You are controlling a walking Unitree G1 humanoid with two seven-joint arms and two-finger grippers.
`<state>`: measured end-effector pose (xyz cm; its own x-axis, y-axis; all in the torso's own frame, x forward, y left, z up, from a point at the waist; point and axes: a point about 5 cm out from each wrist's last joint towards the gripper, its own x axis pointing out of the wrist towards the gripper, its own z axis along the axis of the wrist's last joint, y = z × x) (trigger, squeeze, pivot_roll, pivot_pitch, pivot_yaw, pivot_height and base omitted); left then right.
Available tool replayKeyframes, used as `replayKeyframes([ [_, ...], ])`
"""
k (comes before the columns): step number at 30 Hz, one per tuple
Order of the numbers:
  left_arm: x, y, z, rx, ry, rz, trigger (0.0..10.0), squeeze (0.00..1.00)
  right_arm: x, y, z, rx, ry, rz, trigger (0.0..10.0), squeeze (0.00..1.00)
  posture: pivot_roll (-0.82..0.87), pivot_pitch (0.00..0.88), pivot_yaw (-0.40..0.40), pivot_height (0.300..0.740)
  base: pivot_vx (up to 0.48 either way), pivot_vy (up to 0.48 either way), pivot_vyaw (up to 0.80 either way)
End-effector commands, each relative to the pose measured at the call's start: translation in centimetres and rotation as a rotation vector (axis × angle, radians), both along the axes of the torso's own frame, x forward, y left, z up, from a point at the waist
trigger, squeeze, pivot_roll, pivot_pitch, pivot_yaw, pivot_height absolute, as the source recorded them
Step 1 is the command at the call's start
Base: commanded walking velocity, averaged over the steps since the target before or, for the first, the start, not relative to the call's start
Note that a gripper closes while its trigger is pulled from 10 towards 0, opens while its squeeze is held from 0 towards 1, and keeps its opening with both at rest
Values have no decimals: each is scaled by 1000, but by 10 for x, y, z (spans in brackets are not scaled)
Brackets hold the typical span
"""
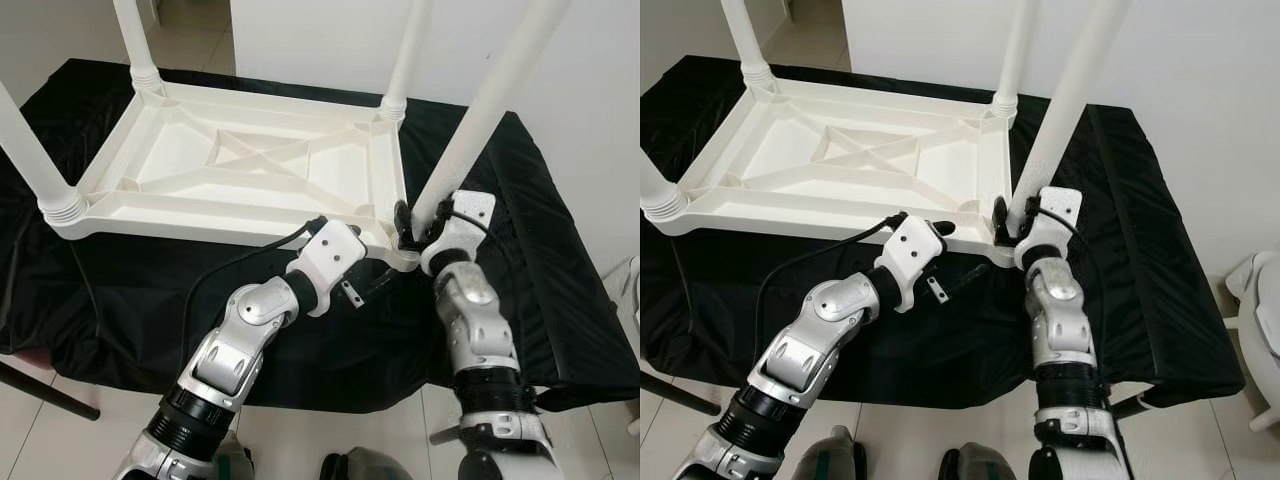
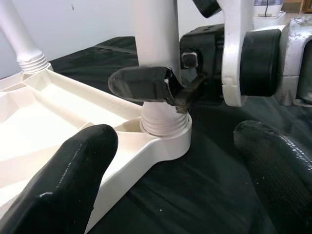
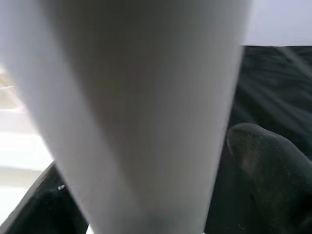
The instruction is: Building children table
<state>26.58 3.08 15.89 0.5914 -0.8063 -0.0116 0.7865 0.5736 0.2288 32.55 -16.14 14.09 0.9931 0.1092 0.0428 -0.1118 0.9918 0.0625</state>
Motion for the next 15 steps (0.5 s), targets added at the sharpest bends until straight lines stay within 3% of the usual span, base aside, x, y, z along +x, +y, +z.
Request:
replayKeyframes([
  [1, 1, -1, 2, -1, -13, -4, 10000, 0, 1, 0, -8, -15, 34, 99, 10000, 0, -9, 0, -86, 740, 0, 0, 0],
  [4, 2, 0, 2, 0, -15, -3, 10000, 0, 2, -1, -10, -60, 40, 189, 10000, 0, -7, 0, -84, 740, 0, 0, 0],
  [7, 3, 0, 3, 2, -20, -2, 10000, 0, 3, -2, -17, -123, 79, 370, 10000, 0, -6, 0, -75, 740, 0, 0, 0],
  [9, 3, 0, 3, 2, -20, -2, 10000, 0, 3, -2, -17, -123, 79, 370, 10000, 0, -6, 0, -75, 740, 0, 0, 0],
  [11, 4, 1, 5, 2, -24, -4, 10000, 0, 5, -2, -21, -175, 85, 491, 10000, 0, 0, 0, -72, 740, 0, 0, 0],
  [14, 5, 1, 5, 2, -26, -3, 10000, 0, 7, -2, -20, -192, 76, 528, 10000, 0, -1, 0, -69, 740, 0, 0, 0],
  [15, 6, 2, 6, 2, -29, 0, 10000, 0, 12, 0, -14, -211, 54, 599, 10000, 0, -3, 0, -63, 740, 0, 0, 0],
])
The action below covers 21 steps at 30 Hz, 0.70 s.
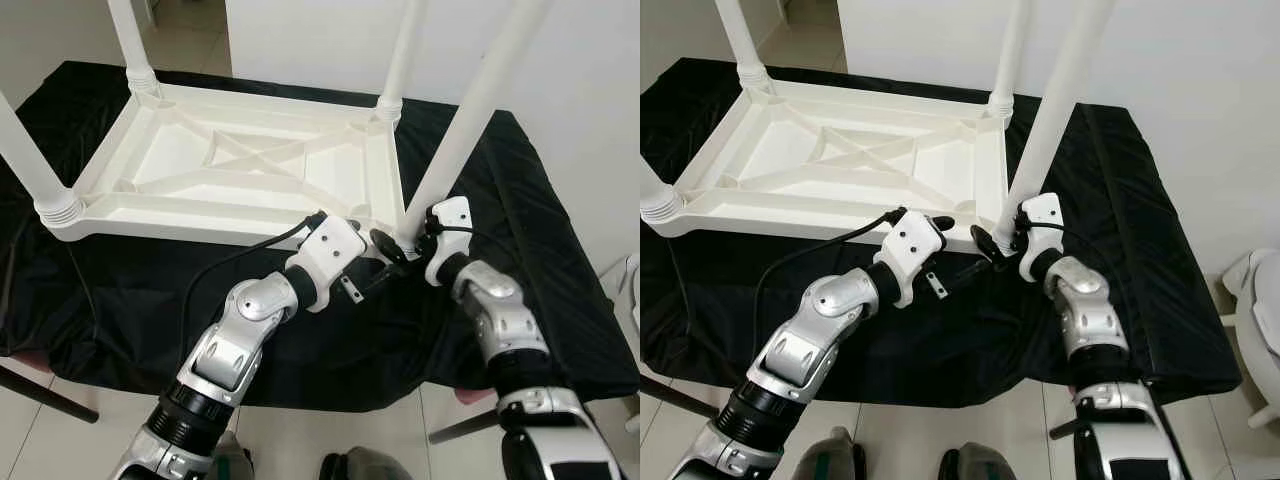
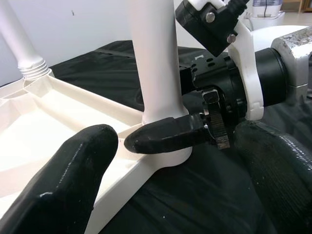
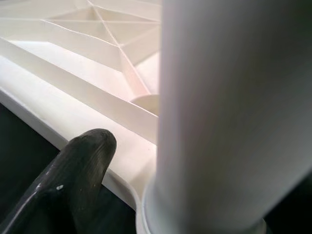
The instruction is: Building children table
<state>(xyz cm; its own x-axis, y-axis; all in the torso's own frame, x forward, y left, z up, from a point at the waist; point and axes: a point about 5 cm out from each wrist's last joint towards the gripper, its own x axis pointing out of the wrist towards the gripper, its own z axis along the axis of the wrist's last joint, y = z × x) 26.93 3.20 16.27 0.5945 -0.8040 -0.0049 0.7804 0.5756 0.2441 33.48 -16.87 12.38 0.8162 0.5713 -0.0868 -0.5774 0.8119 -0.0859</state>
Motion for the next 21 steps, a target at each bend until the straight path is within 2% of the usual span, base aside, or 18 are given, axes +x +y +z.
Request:
replayKeyframes([
  [1, 2, 0, 2, -2, -12, -4, 10000, 0, 3, 7, 3, -17, -11, 98, 10000, 0, -3, 0, -63, 740, 0, 0, 0],
  [10, 3, -1, 3, -7, -12, -5, 10000, 0, 14, 3, 15, -45, -41, 141, 10000, 0, -5, 0, -58, 740, 0, 0, 0],
  [11, 3, -1, 3, -8, -12, -4, 10000, 0, 15, 2, 14, -56, -31, 155, 3294, 0, -2, 0, -58, 740, 0, 0, 0],
  [13, 3, -1, 4, -8, -12, -2, 10000, 0, 15, 0, 11, -63, -8, 167, 3294, 0, 2, 0, -57, 740, 0, 0, 0],
  [14, 3, 0, 4, -8, -12, 1, 10000, 0, 15, -2, 8, -76, 7, 178, 0, 0, 2, 0, -57, 740, 0, 0, 0],
  [21, 3, 0, 4, -13, -10, 8, 10000, 0, 11, -11, -1, -55, 60, 190, 0, 0, -3, 0, -59, 740, 0, 0, 0],
])
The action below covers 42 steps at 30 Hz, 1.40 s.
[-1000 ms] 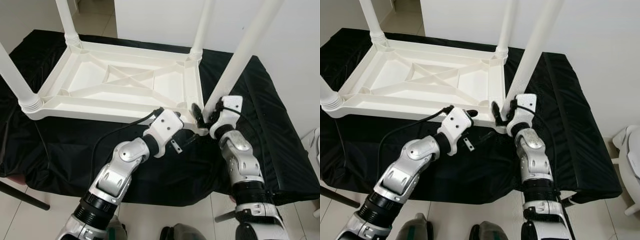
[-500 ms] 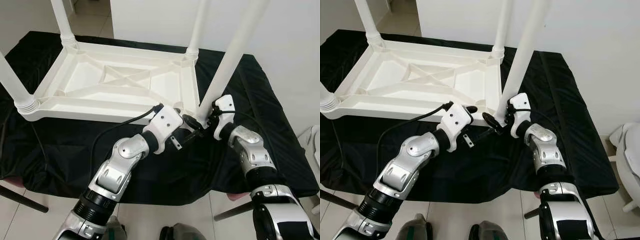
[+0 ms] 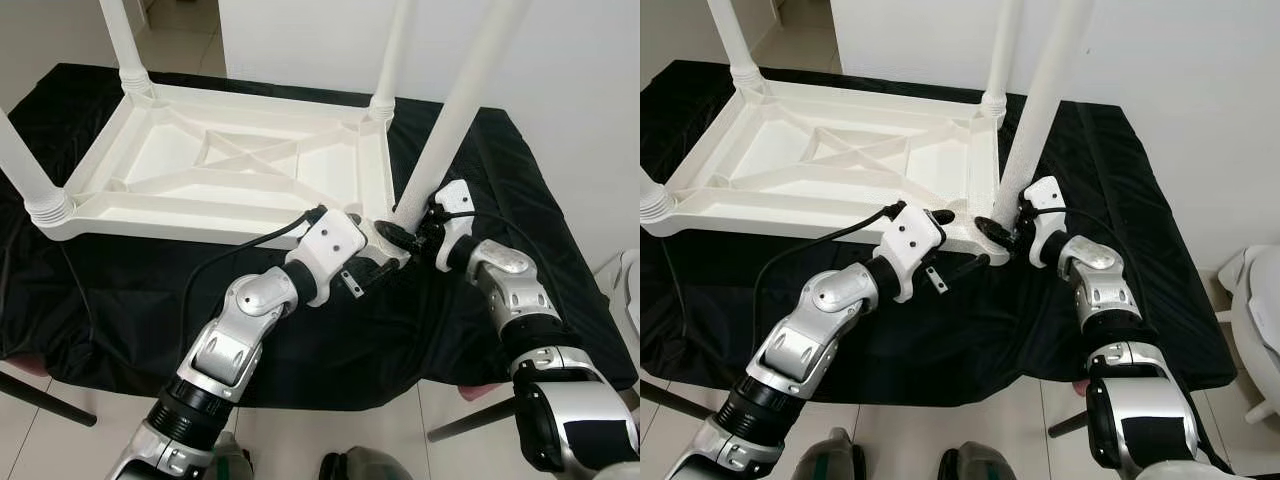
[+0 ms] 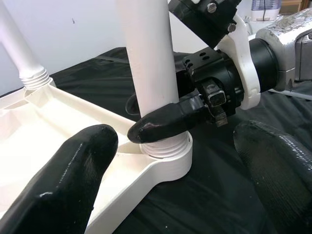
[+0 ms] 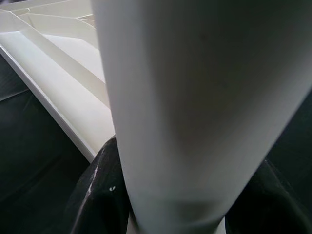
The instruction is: Building children table
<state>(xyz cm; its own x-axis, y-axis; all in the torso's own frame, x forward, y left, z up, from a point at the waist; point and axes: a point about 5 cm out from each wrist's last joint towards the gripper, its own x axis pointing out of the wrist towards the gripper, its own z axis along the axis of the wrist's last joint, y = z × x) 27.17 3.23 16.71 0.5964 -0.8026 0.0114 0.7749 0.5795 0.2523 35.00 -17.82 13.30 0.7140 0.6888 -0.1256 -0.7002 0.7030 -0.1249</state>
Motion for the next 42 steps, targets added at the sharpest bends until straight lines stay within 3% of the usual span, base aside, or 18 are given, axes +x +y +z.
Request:
replayKeyframes([
  [1, 1, 0, 0, -5, 7, 5, 10000, 0, -4, -1, -10, -4, 56, 28, 0, 0, -3, 0, -59, 740, 0, 0, 0],
  [5, 1, -1, 0, -7, 7, 6, 10000, 0, -4, -5, -12, 5, 59, 11, 0, 0, -6, 0, -59, 740, 0, 0, 0],
  [6, 1, -1, 0, -8, 7, 6, 10000, 0, -4, -7, -12, 1, 57, -8, 2824, 0, -8, 0, -57, 740, 0, 0, 0],
  [7, 1, -1, 0, -9, 8, 6, 10000, 0, -2, -9, -12, -7, 51, -47, 10000, 0, -9, 0, -58, 740, 0, 0, 0],
  [8, 1, -1, 1, -10, 9, 6, 10000, 0, 3, -16, -12, -35, 59, -170, 10000, 0, -11, 0, -59, 740, 0, 0, 0],
  [14, 1, 0, 1, -10, 9, 7, 10000, 0, 6, -19, -12, -34, 55, -268, 10000, 0, -13, 0, -59, 740, 0, 0, 0],
  [16, 1, 0, 0, -10, 11, 9, 10000, 0, 4, -9, -7, 29, 17, -350, 10000, 0, -15, 0, -60, 740, 0, 0, 0],
  [20, 1, 0, 0, -9, 12, 10, 10000, 0, 2, -4, -5, 48, 5, -368, 10000, 0, -15, 0, -59, 740, 0, 0, 0],
  [22, 2, 1, 0, -10, 14, 14, 10000, 0, -6, 9, -2, 118, -20, -480, 10000, 0, -15, 0, -59, 740, 0, 0, 0],
  [29, 3, 2, 0, -8, 11, 19, 10000, 0, -16, 27, -5, 180, -43, -666, 10000, 0, -12, 0, -61, 740, 0, 0, 0],
  [31, 4, 2, 1, -9, 10, 21, 10000, 0, -21, 40, -7, 191, -52, -763, 10000, 0, -13, 0, -57, 740, 0, 0, 0],
  [39, 5, 2, 1, -9, 8, 22, 10000, 0, -30, 56, -6, 206, -26, -778, 10000, 0, -16, 0, -58, 740, 0, 0, 0],
  [40, 6, 2, 1, -8, 8, 23, 10000, 0, -31, 53, -4, 211, -27, -772, 10000, 227, -17, 0, -60, 740, 0, 0, 0],
  [41, 6, 2, 1, -8, 8, 23, 10000, 0, -31, 53, -4, 211, -27, -772, 10000, 227, -17, 0, -60, 740, 0, 0, 0],
  [42, 6, 3, 1, -8, 7, 24, 10000, 0, -31, 51, -3, 216, -29, -769, 10000, 1000, -17, 0, -60, 740, 0, 0, 0],
])
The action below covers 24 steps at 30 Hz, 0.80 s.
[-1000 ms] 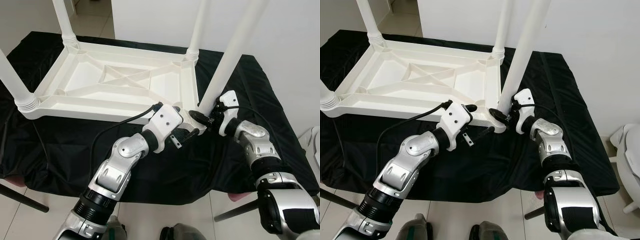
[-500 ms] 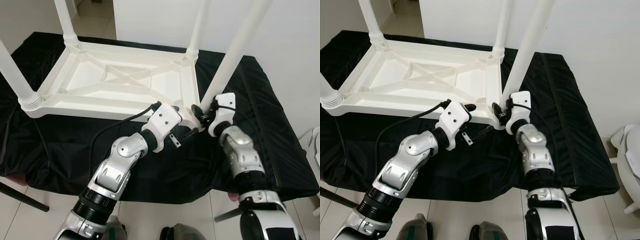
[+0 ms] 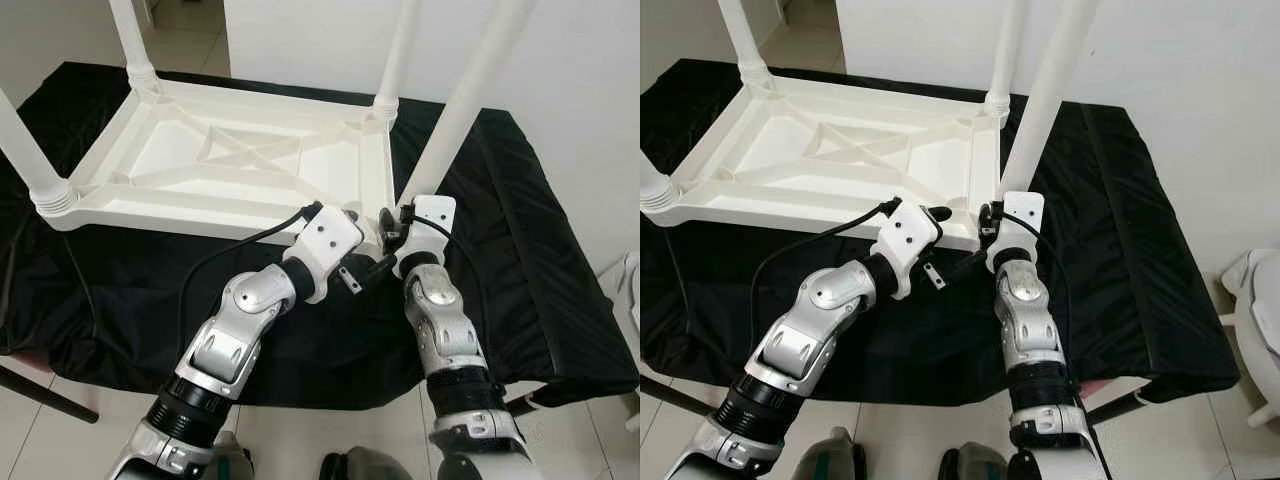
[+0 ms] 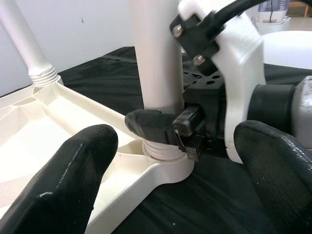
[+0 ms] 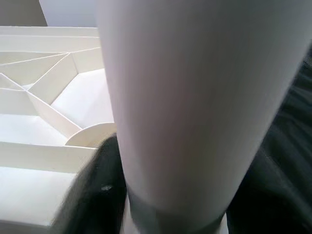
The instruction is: Building children table
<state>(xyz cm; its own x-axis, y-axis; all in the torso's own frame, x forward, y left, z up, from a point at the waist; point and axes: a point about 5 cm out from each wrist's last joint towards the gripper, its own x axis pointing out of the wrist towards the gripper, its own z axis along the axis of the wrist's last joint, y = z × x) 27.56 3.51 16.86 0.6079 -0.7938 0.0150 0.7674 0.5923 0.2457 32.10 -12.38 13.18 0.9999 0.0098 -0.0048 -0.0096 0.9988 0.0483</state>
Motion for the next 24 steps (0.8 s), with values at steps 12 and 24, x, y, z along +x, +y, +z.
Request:
replayKeyframes([
  [12, 2, 1, -1, 0, 6, 15, 10000, 0, 4, -22, 9, 6, -44, 152, 10000, 0, -19, 0, -59, 740, 0, 0, 0],
  [24, 1, 3, -3, 6, 10, 14, 10000, 0, 10, -32, 3, -126, -31, 495, 10000, 0, -13, 0, -52, 740, 0, 0, 0],
])
